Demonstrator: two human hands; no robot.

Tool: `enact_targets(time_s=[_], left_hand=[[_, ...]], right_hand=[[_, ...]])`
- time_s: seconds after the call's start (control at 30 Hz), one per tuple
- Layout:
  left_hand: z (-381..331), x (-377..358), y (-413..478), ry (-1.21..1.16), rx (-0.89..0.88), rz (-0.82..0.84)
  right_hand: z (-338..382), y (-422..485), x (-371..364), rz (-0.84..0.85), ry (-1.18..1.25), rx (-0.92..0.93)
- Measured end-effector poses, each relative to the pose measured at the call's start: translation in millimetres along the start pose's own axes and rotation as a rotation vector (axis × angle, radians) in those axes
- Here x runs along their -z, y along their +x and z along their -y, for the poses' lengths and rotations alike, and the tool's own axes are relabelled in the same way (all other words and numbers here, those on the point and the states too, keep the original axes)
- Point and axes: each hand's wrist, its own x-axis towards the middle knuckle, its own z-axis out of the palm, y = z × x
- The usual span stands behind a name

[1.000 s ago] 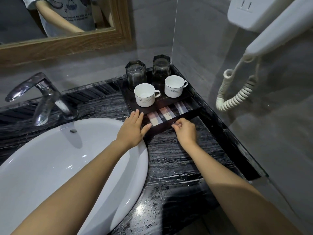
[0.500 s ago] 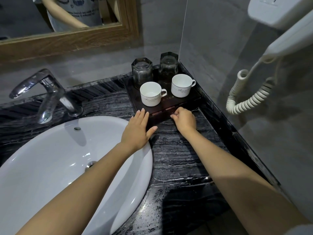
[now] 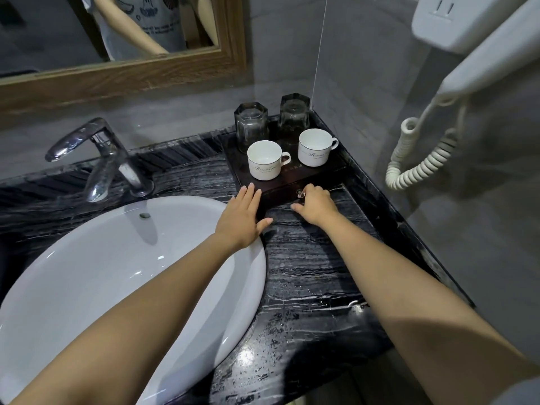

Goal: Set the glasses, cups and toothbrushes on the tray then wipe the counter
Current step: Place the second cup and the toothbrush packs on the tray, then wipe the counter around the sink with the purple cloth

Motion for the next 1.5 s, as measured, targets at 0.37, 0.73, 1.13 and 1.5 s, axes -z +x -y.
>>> enact_targets(time_s=[0.37, 0.73, 1.13, 1.5], left_hand=[[18.8, 29.8, -44.5, 0.011, 0.097, 0.223], [70.7, 73.8, -135.6, -0.035, 0.155, 0.350], [158.9, 92.4, -326.8, -0.160, 0.180, 0.319], [233.4, 72.4, -468.5, -0.244, 0.302, 0.305]], right_hand=[[36.9, -62.7, 33.8, 0.510, -0.391, 0.037], [135.2, -135.1, 38.1, 0.664, -0.587, 0.161], [270.8, -252.9, -52.9, 0.736, -0.612, 0.264], [358.4, -338.5, -146.5, 0.874, -0.647, 0.529]])
